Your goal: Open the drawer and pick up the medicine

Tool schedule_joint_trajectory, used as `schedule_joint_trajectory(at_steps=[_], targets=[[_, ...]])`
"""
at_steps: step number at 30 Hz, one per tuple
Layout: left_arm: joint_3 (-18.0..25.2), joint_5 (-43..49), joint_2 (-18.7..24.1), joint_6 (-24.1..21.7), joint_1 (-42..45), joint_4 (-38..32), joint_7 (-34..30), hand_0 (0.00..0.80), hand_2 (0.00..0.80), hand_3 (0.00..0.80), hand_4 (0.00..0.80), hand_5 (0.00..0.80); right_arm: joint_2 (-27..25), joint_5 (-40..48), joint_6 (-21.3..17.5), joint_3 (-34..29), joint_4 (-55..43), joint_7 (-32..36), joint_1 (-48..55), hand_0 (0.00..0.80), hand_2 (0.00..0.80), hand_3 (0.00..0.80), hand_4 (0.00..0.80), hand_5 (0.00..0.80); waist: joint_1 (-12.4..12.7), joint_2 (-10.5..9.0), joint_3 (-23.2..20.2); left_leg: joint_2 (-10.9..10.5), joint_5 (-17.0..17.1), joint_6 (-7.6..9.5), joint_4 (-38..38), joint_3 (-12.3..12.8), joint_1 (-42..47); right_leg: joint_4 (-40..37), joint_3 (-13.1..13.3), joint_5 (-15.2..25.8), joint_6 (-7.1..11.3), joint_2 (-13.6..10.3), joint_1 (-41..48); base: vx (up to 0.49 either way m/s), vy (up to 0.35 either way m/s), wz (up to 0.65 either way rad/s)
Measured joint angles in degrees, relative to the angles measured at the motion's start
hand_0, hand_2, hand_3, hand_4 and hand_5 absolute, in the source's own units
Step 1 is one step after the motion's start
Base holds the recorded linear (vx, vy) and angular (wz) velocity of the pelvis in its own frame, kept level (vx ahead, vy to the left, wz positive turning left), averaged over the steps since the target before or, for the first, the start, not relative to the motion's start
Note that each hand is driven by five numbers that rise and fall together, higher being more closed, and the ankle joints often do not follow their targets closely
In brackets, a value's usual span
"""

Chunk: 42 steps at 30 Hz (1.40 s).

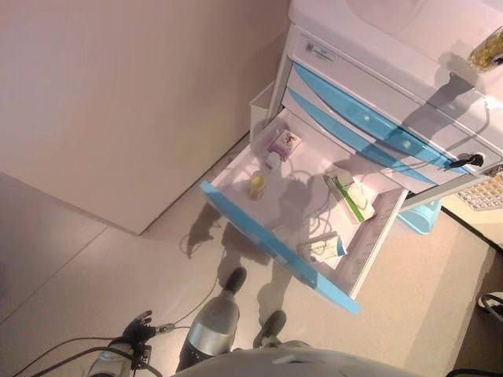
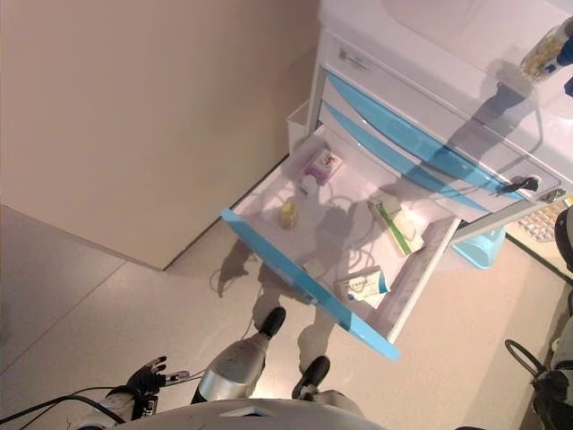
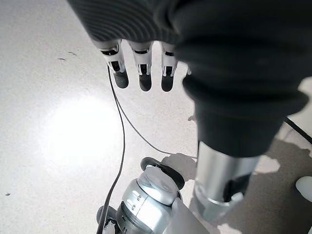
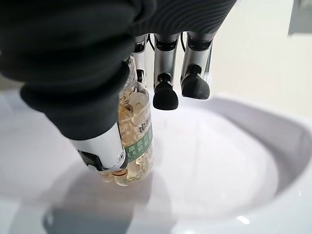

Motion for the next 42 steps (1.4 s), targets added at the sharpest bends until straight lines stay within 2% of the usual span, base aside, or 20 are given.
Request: schedule_joint_trajectory(at_steps=[11,12,13,18,23,31,36,42], targets=[[0.0,-0.4,0.8,-1.2,0.0,-1.0,-0.9,0.000,0.000,0.000,0.000,0.000,0.0,-1.8,-0.4,0.4,0.9,3.3,-2.7,0.800,0.800,0.800,0.800,0.800,0.0,-0.08,1.0,0.0,0.0,-0.02,0.0,0.1,-0.3,0.0,0.1,0.0,0.02,-0.1,-0.5,0.000,0.000,0.00],[0.0,-0.4,0.9,-1.2,0.0,-1.1,-0.9,0.000,0.000,0.000,0.000,0.000,0.0,-1.9,-0.6,0.4,0.9,3.3,-2.8,0.132,0.132,0.132,0.132,0.132,0.0,-0.06,1.0,0.1,0.0,-0.02,0.0,0.1,-0.4,0.0,0.1,0.0,0.02,-0.1,-0.5,0.000,0.000,0.00],[0.0,-0.4,0.9,-1.2,0.0,-1.1,-0.9,0.000,0.000,0.000,0.000,0.000,0.0,-2.2,-0.7,0.4,0.9,3.1,-2.8,0.000,0.000,0.000,0.000,0.000,0.0,-0.04,1.1,0.1,0.0,-0.02,0.0,0.2,-0.4,0.0,0.2,0.0,0.02,-0.1,-0.5,0.000,0.000,0.00],[0.0,-0.4,0.9,-1.2,0.0,-1.2,-0.9,0.000,0.000,0.000,0.000,0.000,0.0,-2.3,-1.4,0.4,1.0,-1.1,-2.8,0.000,0.000,0.000,0.000,0.000,0.0,0.59,1.5,0.1,0.0,-0.02,0.0,0.3,-0.4,0.0,0.3,0.0,0.01,-0.2,-0.6,0.000,0.000,0.00],[0.0,-0.5,0.9,-1.2,-0.1,-1.3,-0.9,0.000,0.000,0.000,0.000,0.000,0.0,-1.4,-3.3,0.3,0.4,-12.0,-2.8,0.000,0.000,0.000,0.000,0.000,-0.1,1.47,2.1,0.1,0.0,-0.01,0.0,0.5,-0.5,0.0,0.5,0.1,-0.21,-0.1,-0.8,0.000,0.000,0.00],[-0.2,-0.4,0.8,-1.2,-0.7,-1.7,-0.9,0.000,0.000,0.000,0.000,0.000,-0.1,-1.5,-5.0,-0.1,-3.1,-27.1,-2.8,0.000,0.000,0.000,0.000,0.000,-0.6,1.48,2.1,0.2,0.0,-0.01,-0.1,0.9,-0.4,0.0,1.0,0.2,-0.27,-0.1,-1.1,-0.002,-0.003,-0.03],[-0.2,-0.4,0.8,-1.1,-0.7,-2.2,-0.9,0.000,0.000,0.000,0.000,0.000,-0.1,-1.1,-7.2,-0.8,-6.3,-31.7,-2.8,0.000,0.000,0.000,0.000,0.000,-1.1,1.49,2.1,0.3,-0.1,-0.07,-0.2,1.8,0.5,0.0,1.8,0.2,-0.25,-0.2,-0.6,0.000,-0.011,-0.07],[-0.2,-0.1,0.8,-0.9,-0.7,-2.5,-1.2,0.000,0.000,0.000,0.000,0.000,-0.2,1.9,-10.7,-3.7,-9.2,-32.4,-2.8,0.000,0.000,0.000,0.000,0.000,-2.3,1.50,2.1,0.6,-0.2,-0.23,-0.4,3.1,1.8,0.0,3.1,0.2,-0.22,-0.4,-0.1,-0.017,-0.012,-0.12]])
